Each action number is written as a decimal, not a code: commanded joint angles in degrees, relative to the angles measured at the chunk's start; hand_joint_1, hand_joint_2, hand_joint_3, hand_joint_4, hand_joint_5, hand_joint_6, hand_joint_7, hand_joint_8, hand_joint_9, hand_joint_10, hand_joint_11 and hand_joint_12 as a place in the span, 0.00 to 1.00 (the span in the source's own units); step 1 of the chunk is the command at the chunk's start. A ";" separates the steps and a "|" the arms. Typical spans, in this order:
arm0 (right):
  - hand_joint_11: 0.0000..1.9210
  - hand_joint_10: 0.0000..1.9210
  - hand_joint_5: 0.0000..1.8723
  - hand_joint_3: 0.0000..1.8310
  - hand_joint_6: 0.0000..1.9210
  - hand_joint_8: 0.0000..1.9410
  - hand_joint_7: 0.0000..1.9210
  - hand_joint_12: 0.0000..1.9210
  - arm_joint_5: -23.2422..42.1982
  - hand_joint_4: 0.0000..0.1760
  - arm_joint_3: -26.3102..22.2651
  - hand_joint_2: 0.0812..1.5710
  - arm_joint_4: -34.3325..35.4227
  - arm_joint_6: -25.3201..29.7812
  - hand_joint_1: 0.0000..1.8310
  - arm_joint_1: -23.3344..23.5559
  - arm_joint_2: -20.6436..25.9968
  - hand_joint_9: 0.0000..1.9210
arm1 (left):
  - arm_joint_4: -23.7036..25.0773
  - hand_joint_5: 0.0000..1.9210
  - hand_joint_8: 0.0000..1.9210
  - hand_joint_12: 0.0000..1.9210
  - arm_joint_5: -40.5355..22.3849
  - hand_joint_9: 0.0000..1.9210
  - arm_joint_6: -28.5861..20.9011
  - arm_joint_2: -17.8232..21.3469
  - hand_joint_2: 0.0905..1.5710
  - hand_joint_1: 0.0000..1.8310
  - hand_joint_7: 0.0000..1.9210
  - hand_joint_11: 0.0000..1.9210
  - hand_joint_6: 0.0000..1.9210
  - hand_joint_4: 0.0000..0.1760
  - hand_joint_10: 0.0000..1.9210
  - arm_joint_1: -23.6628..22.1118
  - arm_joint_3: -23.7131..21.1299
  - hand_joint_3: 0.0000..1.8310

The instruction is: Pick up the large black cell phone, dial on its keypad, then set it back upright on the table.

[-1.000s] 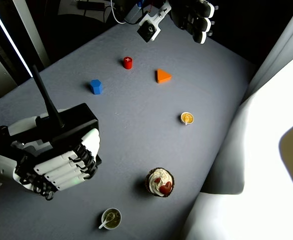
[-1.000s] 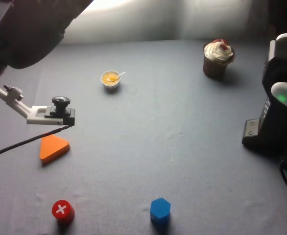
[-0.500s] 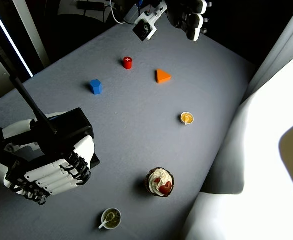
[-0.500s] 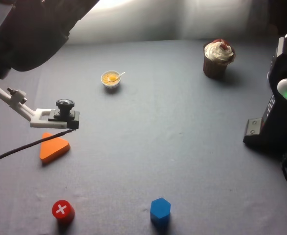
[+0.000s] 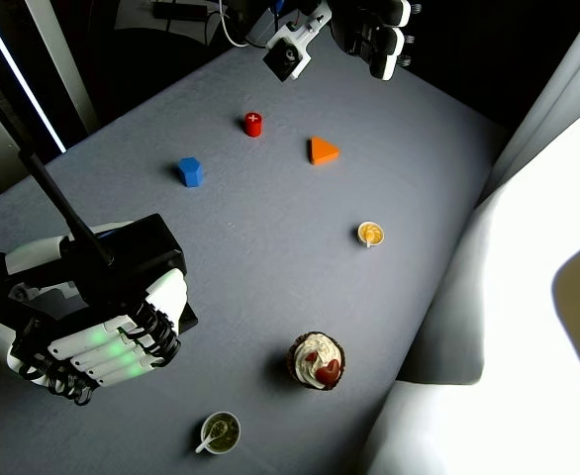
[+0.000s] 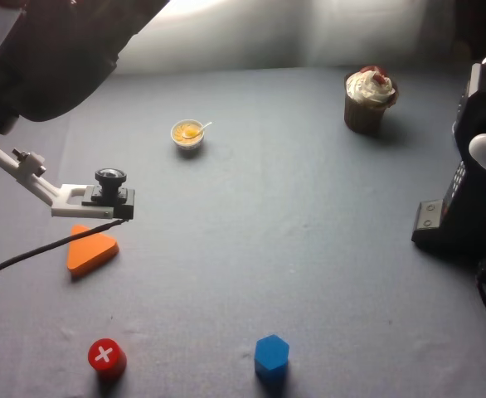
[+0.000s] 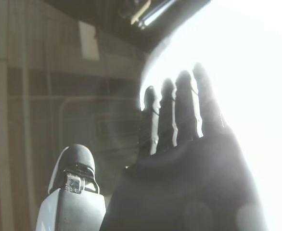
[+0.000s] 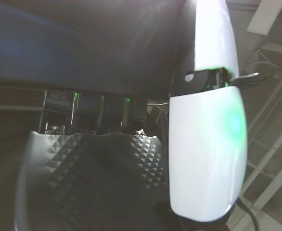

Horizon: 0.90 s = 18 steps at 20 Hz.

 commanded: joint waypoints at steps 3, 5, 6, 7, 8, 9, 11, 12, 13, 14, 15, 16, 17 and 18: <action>0.47 0.49 0.51 0.00 0.44 0.44 0.51 0.78 6.99 0.00 0.11 0.67 -0.64 0.23 0.81 -0.21 0.46 0.53 | -1.49 0.10 0.00 0.19 -6.31 0.07 -0.26 -0.17 0.72 0.00 0.08 0.00 0.00 0.14 0.00 -0.86 -0.25 0.00; 0.45 0.58 0.43 0.00 0.53 0.53 0.45 0.82 6.99 0.00 0.17 0.70 -0.64 0.23 0.81 -0.23 0.46 0.47 | -1.49 0.10 0.00 0.22 -6.32 0.07 -0.27 -0.18 0.73 0.00 0.08 0.00 0.00 0.12 0.00 -0.86 -0.24 0.00; 0.44 0.60 0.42 0.00 0.55 0.55 0.44 0.83 6.99 0.00 0.22 0.71 -0.64 0.23 0.81 -0.29 0.46 0.46 | -1.49 0.09 0.00 0.23 -6.32 0.07 -0.28 -0.18 0.73 0.00 0.08 0.00 0.00 0.12 0.00 -0.86 -0.24 0.00; 0.40 0.69 0.40 0.00 0.61 0.61 0.43 0.68 6.99 0.00 0.28 0.73 -0.64 0.23 0.75 -0.40 0.46 0.45 | -1.49 0.09 0.00 0.24 -6.31 0.08 -0.28 -0.21 0.73 0.00 0.08 0.00 0.00 0.13 0.00 -0.86 -0.25 0.00; 0.40 0.71 0.40 0.00 0.63 0.63 0.41 0.61 6.99 0.00 0.32 0.74 -0.64 0.23 0.74 -0.49 0.46 0.44 | -1.49 0.08 0.00 0.21 -6.30 0.06 -0.28 -0.21 0.73 0.00 0.07 0.00 0.00 0.14 0.00 -0.86 -0.24 0.00; 0.38 0.45 0.42 0.00 0.65 0.65 0.42 0.60 6.99 0.00 0.36 0.76 -0.64 0.22 0.66 -0.61 0.46 0.42 | -1.48 0.09 0.00 0.19 -6.30 0.06 -0.28 -0.22 0.73 0.00 0.07 0.00 0.00 0.13 0.00 -0.86 -0.24 0.00; 0.32 0.25 0.42 0.00 0.66 0.32 0.39 0.61 6.99 0.00 0.50 0.76 -0.64 0.20 0.61 -0.82 0.46 0.44 | -1.48 0.09 0.00 0.19 -6.27 0.06 -0.29 -0.22 0.72 0.00 0.07 0.00 0.00 0.16 0.00 -0.86 -0.21 0.00; 0.31 0.20 0.42 0.00 0.65 0.14 0.42 0.60 6.99 0.00 0.58 0.76 -0.64 0.20 0.61 -0.87 0.46 0.44 | -1.48 0.10 0.00 0.20 -6.26 0.06 -0.29 -0.22 0.72 0.00 0.07 0.00 0.00 0.15 0.00 -0.86 -0.20 0.00; 0.30 0.16 0.38 0.00 0.29 0.07 0.43 0.60 6.99 0.00 0.61 0.72 -0.64 0.20 0.65 -0.89 0.46 0.44 | -1.49 0.09 0.00 0.20 -6.26 0.06 -0.30 -0.21 0.72 0.00 0.07 0.00 0.00 0.15 0.00 -0.86 -0.18 0.00; 0.28 0.13 0.41 0.00 0.11 0.03 0.42 0.60 6.99 0.00 0.63 0.70 -0.64 0.19 0.67 -0.89 0.46 0.42 | -1.49 0.10 0.00 0.18 -6.26 0.06 -0.30 -0.21 0.72 0.00 0.07 0.00 0.00 0.14 0.00 -0.86 -0.15 0.00; 0.25 0.09 0.42 0.00 0.04 0.01 0.40 0.60 6.99 0.00 0.64 0.69 -0.64 0.17 0.67 -0.89 0.46 0.41 | -1.49 0.10 0.00 0.18 -6.26 0.06 -0.30 -0.21 0.72 0.00 0.07 0.00 0.00 0.14 0.00 -0.86 -0.12 0.00; 0.23 0.06 0.42 0.00 0.01 0.00 0.38 0.59 6.99 0.00 0.66 0.69 -0.64 0.17 0.65 -0.89 0.46 0.39 | -1.50 0.09 0.00 0.17 -6.16 0.05 -0.31 -0.21 0.72 0.00 0.06 0.00 0.00 0.17 0.00 -0.87 -0.08 0.00; 0.20 0.04 0.40 0.00 0.00 0.00 0.36 0.57 6.99 0.00 0.69 0.68 -0.64 0.17 0.65 -0.89 0.46 0.37 | -1.50 0.09 0.00 0.17 -6.15 0.05 -0.31 -0.21 0.72 0.00 0.06 0.00 0.00 0.18 0.00 -0.87 -0.05 0.00; 0.18 0.03 0.37 0.00 0.00 0.00 0.34 0.56 6.99 0.00 0.71 0.69 -0.63 0.16 0.64 -0.89 0.46 0.35 | -1.52 0.09 0.00 0.17 -6.15 0.05 -0.31 -0.20 0.72 0.00 0.06 0.00 0.00 0.15 0.00 -0.87 -0.04 0.00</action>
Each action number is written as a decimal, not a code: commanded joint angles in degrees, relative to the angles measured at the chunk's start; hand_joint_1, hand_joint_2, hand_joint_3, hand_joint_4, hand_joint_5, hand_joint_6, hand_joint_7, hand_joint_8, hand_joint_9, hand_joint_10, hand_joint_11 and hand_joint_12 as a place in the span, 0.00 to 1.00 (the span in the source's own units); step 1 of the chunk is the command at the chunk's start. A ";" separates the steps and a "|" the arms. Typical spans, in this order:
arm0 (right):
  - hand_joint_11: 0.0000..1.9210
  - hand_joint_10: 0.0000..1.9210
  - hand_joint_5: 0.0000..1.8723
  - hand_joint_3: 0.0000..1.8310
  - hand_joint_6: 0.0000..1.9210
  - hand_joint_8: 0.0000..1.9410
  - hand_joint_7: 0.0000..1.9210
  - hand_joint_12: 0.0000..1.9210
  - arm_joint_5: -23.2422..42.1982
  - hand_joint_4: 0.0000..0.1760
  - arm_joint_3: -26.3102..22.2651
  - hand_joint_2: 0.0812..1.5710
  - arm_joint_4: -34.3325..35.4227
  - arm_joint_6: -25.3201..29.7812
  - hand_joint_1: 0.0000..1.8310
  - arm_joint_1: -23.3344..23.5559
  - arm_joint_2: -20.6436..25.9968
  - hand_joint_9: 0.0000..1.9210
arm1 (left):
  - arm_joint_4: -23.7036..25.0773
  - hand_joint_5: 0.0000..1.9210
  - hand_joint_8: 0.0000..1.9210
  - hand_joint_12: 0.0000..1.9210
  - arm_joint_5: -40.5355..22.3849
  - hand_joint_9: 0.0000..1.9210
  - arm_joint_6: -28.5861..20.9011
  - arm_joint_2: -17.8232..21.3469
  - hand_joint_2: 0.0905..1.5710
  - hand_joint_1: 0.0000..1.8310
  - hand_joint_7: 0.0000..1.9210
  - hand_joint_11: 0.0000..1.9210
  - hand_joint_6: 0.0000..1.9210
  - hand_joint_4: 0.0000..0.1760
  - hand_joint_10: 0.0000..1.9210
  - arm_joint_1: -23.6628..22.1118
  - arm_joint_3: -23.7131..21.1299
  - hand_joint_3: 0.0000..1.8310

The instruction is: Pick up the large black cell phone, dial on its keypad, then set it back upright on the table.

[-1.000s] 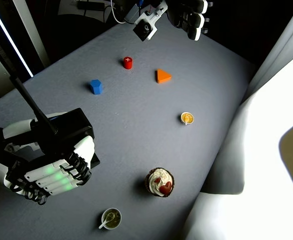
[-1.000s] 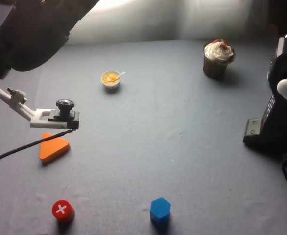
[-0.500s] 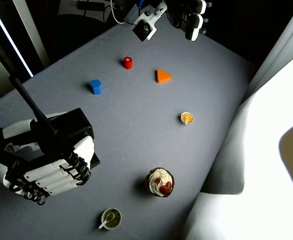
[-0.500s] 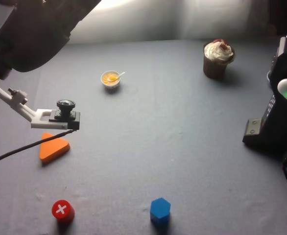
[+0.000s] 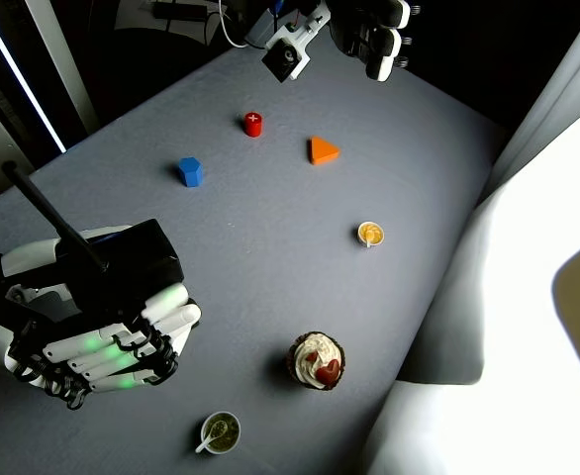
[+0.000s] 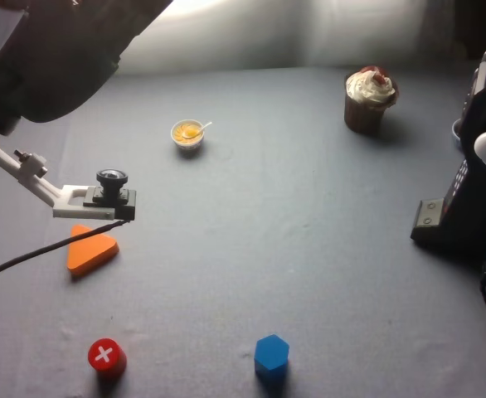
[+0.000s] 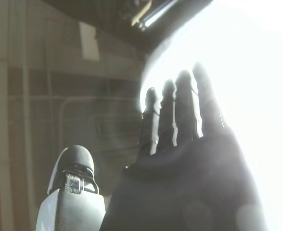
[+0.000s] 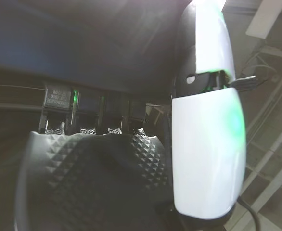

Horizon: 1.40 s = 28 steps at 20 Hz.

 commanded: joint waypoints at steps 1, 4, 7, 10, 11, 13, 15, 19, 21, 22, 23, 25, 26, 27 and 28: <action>0.17 0.02 0.34 0.00 0.00 0.00 0.31 0.56 6.75 0.00 0.59 0.68 -0.48 0.59 0.62 -0.23 0.47 0.33 | -1.65 0.09 0.00 0.18 -6.15 0.06 -0.31 -0.07 0.72 0.00 0.06 0.00 0.00 0.15 0.00 -0.87 -0.07 0.00; 0.12 0.00 0.28 0.00 0.00 0.00 0.27 0.54 6.75 0.00 0.60 0.65 -0.47 0.46 0.60 -0.23 0.47 0.29 | -1.69 0.10 0.00 0.21 -6.07 0.06 -0.33 -0.07 0.73 0.00 0.06 0.00 0.00 0.14 0.00 -0.88 -0.07 0.00; 0.02 0.00 0.22 0.00 0.00 0.00 0.20 0.54 6.75 0.00 0.65 0.64 -0.47 0.46 0.51 -0.23 0.47 0.22 | -1.70 0.10 0.00 0.28 -6.06 0.08 -0.34 -0.07 0.72 0.00 0.08 0.00 0.00 0.13 0.01 -0.88 -0.07 0.00; 0.00 0.00 0.17 0.00 0.00 0.00 0.15 0.45 6.75 0.00 0.65 0.62 -0.47 0.46 0.45 -0.23 0.46 0.16 | -1.75 0.10 0.00 0.22 -6.01 0.07 -0.35 -0.07 0.72 0.00 0.07 0.00 0.00 0.13 0.00 -0.88 -0.07 0.00; 0.00 0.00 0.14 0.00 0.00 0.00 0.13 0.42 6.75 0.00 0.65 0.62 -0.47 0.46 0.43 -0.23 0.46 0.14 | -1.76 0.10 0.00 0.22 -6.01 0.06 -0.36 -0.07 0.72 0.00 0.07 0.00 0.00 0.15 0.00 -0.88 -0.07 0.00; 0.00 0.00 0.14 0.00 0.00 0.00 0.13 0.41 6.75 0.00 0.66 0.59 -0.47 0.46 0.44 -0.23 0.46 0.13 | -1.76 0.09 0.00 0.18 -6.00 0.06 -0.37 -0.07 0.72 0.00 0.06 0.00 0.00 0.14 0.00 -0.88 -0.07 0.00; 0.00 0.00 0.10 0.00 0.00 0.00 0.09 0.35 6.75 0.00 0.65 0.58 -0.47 0.46 0.37 -0.23 0.46 0.10 | -1.77 0.10 0.00 0.21 -6.01 0.06 -0.38 -0.05 0.72 0.00 0.07 0.00 0.00 0.14 0.00 -0.88 -0.07 0.00; 0.00 0.00 0.01 0.00 0.00 0.00 0.01 0.19 6.75 0.09 0.58 0.58 -0.47 0.46 0.18 -0.24 0.46 0.02 | -1.80 0.09 0.00 0.19 -5.91 0.06 -0.38 -0.05 0.72 0.00 0.06 0.00 0.00 0.16 0.00 -0.88 -0.07 0.00; 0.00 0.00 0.00 0.00 0.00 0.00 0.00 0.04 6.75 0.24 0.60 0.55 -0.47 0.46 0.12 -0.27 0.46 0.00 | -1.84 0.09 0.00 0.20 -5.87 0.06 -0.40 -0.06 0.72 0.00 0.07 0.00 0.00 0.13 0.00 -0.88 -0.07 0.00; 0.00 0.00 0.00 0.00 0.00 0.00 0.00 0.01 6.75 0.28 0.60 0.54 -0.47 0.46 0.12 -0.27 0.46 0.00 | -1.85 0.09 0.00 0.20 -5.87 0.06 -0.40 -0.06 0.72 0.00 0.06 0.00 0.00 0.14 0.00 -0.88 -0.07 0.00; 0.00 0.00 0.00 0.00 0.00 0.00 0.00 0.00 6.75 0.32 0.60 0.53 -0.47 0.46 0.12 -0.27 0.46 0.00 | -1.85 0.09 0.00 0.21 -5.87 0.05 -0.41 -0.06 0.72 0.00 0.06 0.00 0.00 0.14 0.00 -0.88 -0.07 0.00; 0.00 0.00 0.00 0.00 0.00 0.00 0.00 0.00 6.75 0.36 0.58 0.51 -0.48 0.29 0.12 -0.27 0.48 0.00 | -1.89 0.10 0.00 0.23 -5.87 0.06 -0.42 -0.06 0.72 0.00 0.07 0.00 0.00 0.14 0.00 -0.88 -0.07 0.00; 0.00 0.00 0.00 0.00 0.00 0.00 0.00 0.00 6.75 0.39 0.55 0.50 -0.48 0.10 0.11 -0.27 0.49 0.00 | -1.89 0.10 0.00 0.22 -5.87 0.06 -0.43 -0.07 0.73 0.00 0.07 0.00 0.00 0.13 0.00 -0.88 -0.07 0.00; 0.00 0.00 0.00 0.00 0.00 0.00 0.00 0.00 6.75 0.42 0.32 0.50 -0.51 0.10 0.10 -0.26 0.55 0.00 | -1.89 0.10 0.00 0.23 -5.86 0.07 -0.43 -0.09 0.73 0.00 0.08 0.00 0.00 0.13 0.00 -0.87 -0.08 0.00; 0.00 0.00 0.00 0.00 0.00 0.00 0.00 0.00 6.75 0.42 -0.03 0.50 -0.68 0.08 0.10 -0.26 0.55 0.00 | -1.89 0.10 0.00 0.23 -5.84 0.07 -0.44 -0.13 0.73 0.00 0.08 0.00 0.00 0.13 0.00 -0.87 -0.08 0.00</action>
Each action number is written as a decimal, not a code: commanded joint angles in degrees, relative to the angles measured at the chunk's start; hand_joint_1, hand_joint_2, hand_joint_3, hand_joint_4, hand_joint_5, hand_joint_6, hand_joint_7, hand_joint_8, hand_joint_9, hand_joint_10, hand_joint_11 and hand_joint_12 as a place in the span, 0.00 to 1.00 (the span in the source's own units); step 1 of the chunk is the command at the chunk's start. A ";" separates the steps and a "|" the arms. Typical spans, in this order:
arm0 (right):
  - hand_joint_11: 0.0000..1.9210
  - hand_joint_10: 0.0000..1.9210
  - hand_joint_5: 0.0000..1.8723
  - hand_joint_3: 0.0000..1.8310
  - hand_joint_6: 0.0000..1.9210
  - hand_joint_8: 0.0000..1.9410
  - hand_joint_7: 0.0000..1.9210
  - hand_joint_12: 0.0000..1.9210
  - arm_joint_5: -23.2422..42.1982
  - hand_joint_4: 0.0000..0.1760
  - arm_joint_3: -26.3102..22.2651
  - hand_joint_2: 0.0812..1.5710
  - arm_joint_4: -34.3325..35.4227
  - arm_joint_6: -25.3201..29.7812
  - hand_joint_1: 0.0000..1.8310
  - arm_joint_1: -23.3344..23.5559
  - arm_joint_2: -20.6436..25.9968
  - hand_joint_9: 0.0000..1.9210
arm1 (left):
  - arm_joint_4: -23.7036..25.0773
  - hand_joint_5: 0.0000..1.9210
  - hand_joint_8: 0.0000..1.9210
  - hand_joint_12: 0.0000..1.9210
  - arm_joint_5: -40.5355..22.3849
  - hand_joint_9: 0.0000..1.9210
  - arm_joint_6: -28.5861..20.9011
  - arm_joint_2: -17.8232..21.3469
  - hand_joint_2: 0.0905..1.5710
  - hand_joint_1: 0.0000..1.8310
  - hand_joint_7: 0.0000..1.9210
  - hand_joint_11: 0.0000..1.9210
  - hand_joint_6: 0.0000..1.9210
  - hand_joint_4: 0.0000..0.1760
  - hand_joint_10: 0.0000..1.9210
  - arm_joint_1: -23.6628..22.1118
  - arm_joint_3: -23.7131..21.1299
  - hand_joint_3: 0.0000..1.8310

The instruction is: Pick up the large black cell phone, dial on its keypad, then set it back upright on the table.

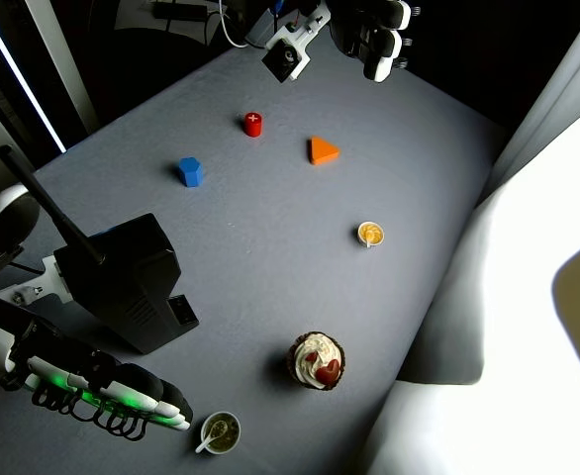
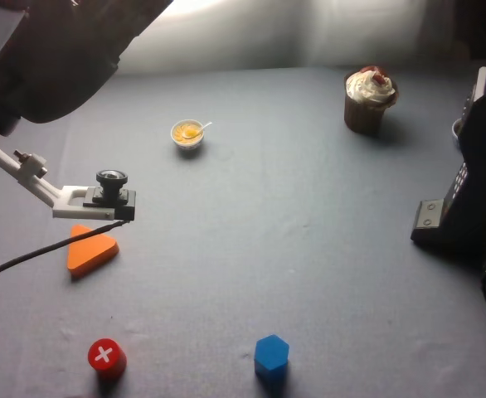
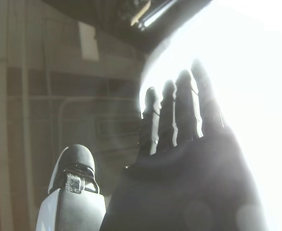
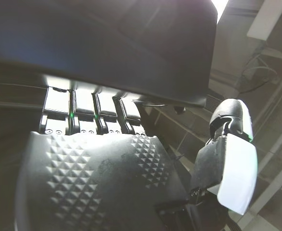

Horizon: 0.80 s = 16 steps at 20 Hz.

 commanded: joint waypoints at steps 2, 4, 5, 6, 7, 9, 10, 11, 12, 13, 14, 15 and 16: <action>0.00 0.00 0.00 0.00 0.00 0.00 0.00 0.00 7.14 0.45 -0.53 0.49 -2.04 -0.05 0.08 -0.26 0.52 0.00 | -1.80 0.10 0.00 0.25 -5.84 0.07 -0.46 -0.20 0.73 0.00 0.08 0.00 0.00 0.17 0.00 -0.98 -0.08 0.00; 0.00 0.00 0.00 0.00 0.00 0.00 0.00 0.00 7.14 0.45 -1.65 0.48 -3.21 -0.58 0.09 -0.24 2.04 0.00 | -1.81 0.10 0.00 0.24 -5.78 0.07 -0.49 -0.43 0.73 0.00 0.07 0.00 0.00 0.16 0.00 -0.98 -0.08 0.00; 0.00 0.00 0.00 0.00 0.00 0.00 0.00 0.00 7.13 0.38 -2.67 0.48 -3.36 -0.90 0.08 -0.24 3.45 0.00 | -1.81 0.10 0.00 0.25 -5.71 0.07 -0.50 -0.53 0.73 0.00 0.07 0.00 0.00 0.17 0.00 -0.97 -0.09 0.00; 0.00 0.00 0.00 0.00 0.00 0.00 0.00 0.00 7.13 0.37 -3.50 0.48 -3.38 -0.99 0.09 -0.24 4.48 0.00 | -1.82 0.10 0.00 0.25 -5.64 0.08 -0.52 -0.59 0.73 0.00 0.07 0.00 0.00 0.17 0.00 -0.97 -0.08 0.00; 0.00 0.00 0.00 0.00 0.00 0.00 0.00 0.00 7.13 0.40 -4.74 0.47 -3.38 -1.05 0.10 -0.24 6.17 0.00 | -1.83 0.10 0.00 0.24 -5.63 0.08 -0.52 -0.72 0.73 0.00 0.07 0.00 0.00 0.18 0.00 -0.97 -0.07 0.00; 0.00 0.00 0.00 0.00 0.00 0.00 0.00 0.00 7.13 0.40 -6.48 0.48 -3.39 -1.42 0.10 -0.26 8.84 0.00 | -1.84 0.10 0.00 0.23 -5.63 0.07 -0.52 -1.06 0.73 0.00 0.08 0.00 0.00 0.16 0.00 -0.88 -0.08 0.00; 0.00 0.00 0.00 0.00 0.00 0.00 0.00 0.00 7.13 0.42 -7.74 0.47 -3.39 -1.66 0.11 -0.56 10.53 0.00 | -1.85 0.10 0.00 0.22 -5.40 0.07 -0.52 -1.28 0.73 0.00 0.08 0.00 0.00 0.16 0.00 -0.84 -0.08 0.00; 0.00 0.00 0.00 0.00 0.00 0.00 0.00 0.00 7.13 0.43 -8.67 0.47 -3.39 -1.83 0.11 -0.97 11.87 0.00 | -1.85 0.10 0.00 0.22 -5.16 0.08 -0.54 -1.43 0.73 0.00 0.08 0.00 0.00 0.14 0.00 -0.84 -0.09 0.00; 0.00 0.00 0.00 0.00 0.00 0.00 0.00 0.00 7.13 0.43 -9.76 0.47 -3.39 -1.88 0.11 -1.41 13.60 0.00 | -1.89 0.10 0.00 0.22 -4.95 0.08 -0.56 -1.49 0.73 0.00 0.08 0.00 0.00 0.14 0.00 -0.84 -0.10 0.00; 0.00 0.00 0.00 0.00 0.00 0.00 0.00 0.00 7.13 0.44 -11.20 0.47 -3.39 -1.89 0.12 -2.09 15.52 0.00 | -1.94 0.10 0.00 0.22 -4.75 0.07 -0.60 -1.59 0.74 0.00 0.08 0.00 0.00 0.13 0.00 -0.84 -0.10 0.00; 0.00 0.00 0.00 0.00 0.00 0.00 0.00 0.00 7.13 0.44 -12.24 0.47 -3.40 -1.89 0.12 -2.98 17.12 0.00 | -1.98 0.10 0.00 0.22 -4.70 0.07 -0.65 -1.66 0.74 0.00 0.08 0.00 0.00 0.13 0.00 -0.84 -0.10 0.00; 0.01 0.00 0.00 0.00 0.00 0.00 0.00 0.01 7.13 0.46 -14.05 0.50 -3.52 -1.89 0.08 -4.61 19.50 0.00 | -2.13 0.10 0.00 0.24 -4.50 0.08 -0.69 -1.71 0.73 0.00 0.09 0.00 0.00 0.18 0.00 -0.83 -0.10 0.00; 0.01 0.00 0.00 0.00 0.00 0.00 0.00 0.01 7.13 0.46 -16.09 0.50 -3.62 -1.88 0.08 -7.25 22.35 0.00 | -2.47 0.10 0.00 0.24 -4.37 0.08 -0.68 -1.75 0.73 0.00 0.09 0.00 0.00 0.18 0.00 -0.71 -0.04 0.00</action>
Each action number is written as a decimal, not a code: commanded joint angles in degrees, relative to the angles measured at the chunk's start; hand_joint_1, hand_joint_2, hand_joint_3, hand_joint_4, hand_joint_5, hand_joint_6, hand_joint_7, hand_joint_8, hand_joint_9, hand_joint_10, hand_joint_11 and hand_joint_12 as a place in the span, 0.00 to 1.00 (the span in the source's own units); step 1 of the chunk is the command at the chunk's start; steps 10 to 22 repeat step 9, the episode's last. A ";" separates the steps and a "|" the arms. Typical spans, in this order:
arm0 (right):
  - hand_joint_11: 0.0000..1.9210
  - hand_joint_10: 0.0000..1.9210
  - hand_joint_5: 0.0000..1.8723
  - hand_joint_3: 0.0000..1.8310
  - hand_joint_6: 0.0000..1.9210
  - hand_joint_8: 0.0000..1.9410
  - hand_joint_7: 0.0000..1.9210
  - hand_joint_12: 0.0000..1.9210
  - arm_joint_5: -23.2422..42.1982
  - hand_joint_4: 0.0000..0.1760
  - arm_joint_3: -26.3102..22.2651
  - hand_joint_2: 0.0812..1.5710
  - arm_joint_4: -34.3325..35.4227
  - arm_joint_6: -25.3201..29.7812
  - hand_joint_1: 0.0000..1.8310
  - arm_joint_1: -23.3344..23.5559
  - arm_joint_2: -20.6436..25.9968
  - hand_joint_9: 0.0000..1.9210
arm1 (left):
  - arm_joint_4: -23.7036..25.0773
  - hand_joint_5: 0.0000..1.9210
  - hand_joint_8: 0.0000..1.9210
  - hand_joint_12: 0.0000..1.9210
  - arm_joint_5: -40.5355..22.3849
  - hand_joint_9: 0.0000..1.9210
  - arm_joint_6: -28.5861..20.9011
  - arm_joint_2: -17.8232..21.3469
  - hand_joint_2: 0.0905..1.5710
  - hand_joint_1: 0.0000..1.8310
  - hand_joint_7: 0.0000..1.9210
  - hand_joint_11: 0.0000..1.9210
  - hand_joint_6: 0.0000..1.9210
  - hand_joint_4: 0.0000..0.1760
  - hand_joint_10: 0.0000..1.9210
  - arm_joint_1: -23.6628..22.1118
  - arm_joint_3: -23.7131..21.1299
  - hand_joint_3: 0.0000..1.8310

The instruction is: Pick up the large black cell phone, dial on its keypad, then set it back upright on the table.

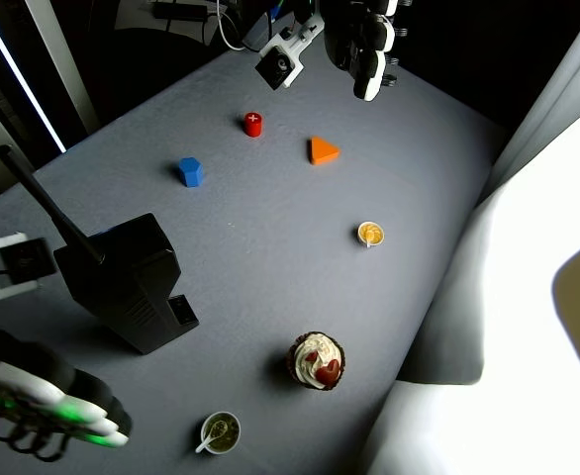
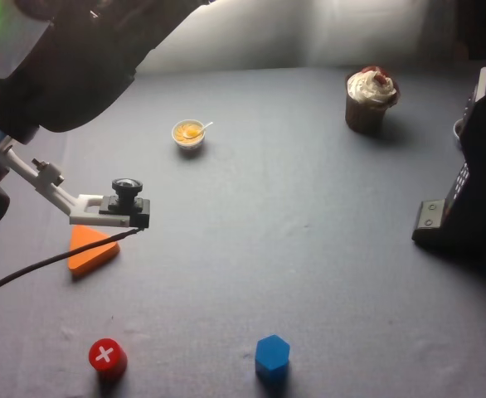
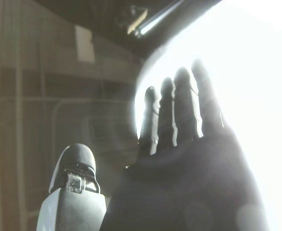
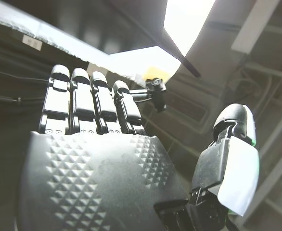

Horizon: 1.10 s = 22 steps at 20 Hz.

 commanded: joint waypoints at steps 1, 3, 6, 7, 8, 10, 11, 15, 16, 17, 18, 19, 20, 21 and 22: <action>0.02 0.00 0.00 0.01 0.00 0.00 0.00 0.01 7.11 0.40 -0.65 0.52 0.63 0.46 0.05 -1.16 1.67 0.00 | -1.60 0.10 0.00 0.23 -6.23 0.09 -0.47 -0.14 0.73 0.00 0.09 0.00 0.00 0.18 0.00 -0.72 -0.09 0.00; 0.02 0.00 0.00 0.01 0.00 0.00 0.00 0.01 7.11 0.38 -4.71 0.54 0.65 0.46 0.04 -7.99 6.85 0.00 | -1.80 0.10 0.00 0.23 -6.23 0.08 -0.47 -0.30 0.74 0.00 0.09 0.00 0.00 0.16 0.00 -0.72 -0.08 0.00; 0.02 0.00 0.00 0.01 0.00 0.00 0.00 0.01 7.11 0.40 -10.24 0.55 0.69 0.61 0.04 -16.17 13.71 0.00 | -2.59 0.10 0.00 0.25 -6.25 0.08 -0.49 -0.02 0.73 0.00 0.09 0.00 0.00 0.12 0.00 -0.72 -0.08 0.00; 0.01 0.00 0.00 0.01 0.00 0.00 0.00 0.01 7.11 0.41 -13.17 0.55 0.77 2.42 0.05 -20.19 16.54 0.00 | -2.71 0.10 0.00 0.24 -6.25 0.09 -0.51 0.14 0.73 0.00 0.09 0.00 0.00 0.10 0.00 -0.72 -0.09 0.00; 0.01 0.00 0.00 0.01 0.00 0.00 0.00 0.01 7.11 0.41 -15.29 0.55 1.21 4.14 0.04 -23.03 18.31 0.00 | -2.82 0.11 0.00 0.21 -6.22 0.08 -0.51 0.16 0.73 0.00 0.09 0.00 0.00 0.06 0.00 -0.72 -0.09 0.00; 0.02 0.00 0.00 0.01 0.00 0.00 0.00 0.01 7.11 0.41 -17.37 0.56 2.05 5.32 0.04 -25.62 19.76 0.00 | -2.83 0.13 0.00 0.24 -6.22 0.10 -0.51 0.16 0.74 0.00 0.10 0.00 0.00 0.02 0.01 -0.72 -0.11 0.00; 0.02 0.00 0.00 0.01 0.00 0.00 0.00 0.01 7.11 0.41 -17.37 0.56 2.05 5.32 0.04 -25.62 19.76 0.00 | -2.83 0.13 0.00 0.24 -6.22 0.10 -0.51 0.16 0.74 0.00 0.10 0.00 0.00 0.02 0.01 -0.72 -0.11 0.00; 0.02 0.00 0.00 0.01 0.00 0.00 0.00 0.01 7.11 0.41 -17.37 0.56 2.05 5.32 0.04 -25.62 19.76 0.00 | -2.83 0.13 0.00 0.24 -6.22 0.10 -0.51 0.16 0.74 0.00 0.10 0.00 0.00 0.02 0.01 -0.72 -0.11 0.00; 0.02 0.00 0.00 0.01 0.00 0.00 0.00 0.01 7.11 0.41 -17.37 0.56 2.05 5.32 0.04 -25.62 19.76 0.00 | -2.83 0.13 0.00 0.24 -6.22 0.10 -0.51 0.16 0.74 0.00 0.10 0.00 0.00 0.02 0.01 -0.72 -0.11 0.00; 0.02 0.00 0.00 0.01 0.00 0.00 0.00 0.01 7.11 0.41 -17.37 0.56 2.05 5.32 0.04 -25.62 19.76 0.00 | -2.83 0.13 0.00 0.24 -6.22 0.10 -0.51 0.16 0.74 0.00 0.10 0.00 0.00 0.02 0.01 -0.72 -0.11 0.00; 0.02 0.00 0.00 0.01 0.00 0.00 0.00 0.01 7.11 0.41 -17.37 0.56 2.05 5.32 0.04 -25.62 19.76 0.00 | -2.83 0.13 0.00 0.24 -6.22 0.10 -0.51 0.16 0.74 0.00 0.10 0.00 0.00 0.02 0.01 -0.72 -0.11 0.00; 0.02 0.00 0.00 0.01 0.00 0.00 0.00 0.01 7.11 0.41 -17.37 0.56 2.05 5.32 0.04 -25.62 19.76 0.00 | -2.83 0.13 0.00 0.24 -6.22 0.10 -0.51 0.16 0.74 0.00 0.10 0.00 0.00 0.02 0.01 -0.72 -0.11 0.00; 0.02 0.00 0.00 0.01 0.00 0.00 0.00 0.01 7.11 0.41 -17.37 0.56 2.05 5.32 0.04 -25.62 19.76 0.00 | -2.83 0.13 0.00 0.24 -6.22 0.10 -0.51 0.16 0.74 0.00 0.10 0.00 0.00 0.02 0.01 -0.72 -0.11 0.00; 0.02 0.00 0.00 0.01 0.00 0.00 0.00 0.01 7.11 0.41 -17.37 0.56 2.05 5.32 0.04 -25.62 19.76 0.00 | -2.83 0.13 0.00 0.24 -6.22 0.10 -0.51 0.16 0.74 0.00 0.10 0.00 0.00 0.02 0.01 -0.72 -0.11 0.00; 0.02 0.00 0.00 0.01 0.00 0.00 0.00 0.01 7.11 0.41 -17.37 0.56 2.05 5.32 0.04 -25.62 19.76 0.00 | -2.83 0.13 0.00 0.24 -6.22 0.10 -0.51 0.16 0.74 0.00 0.10 0.00 0.00 0.02 0.01 -0.72 -0.11 0.00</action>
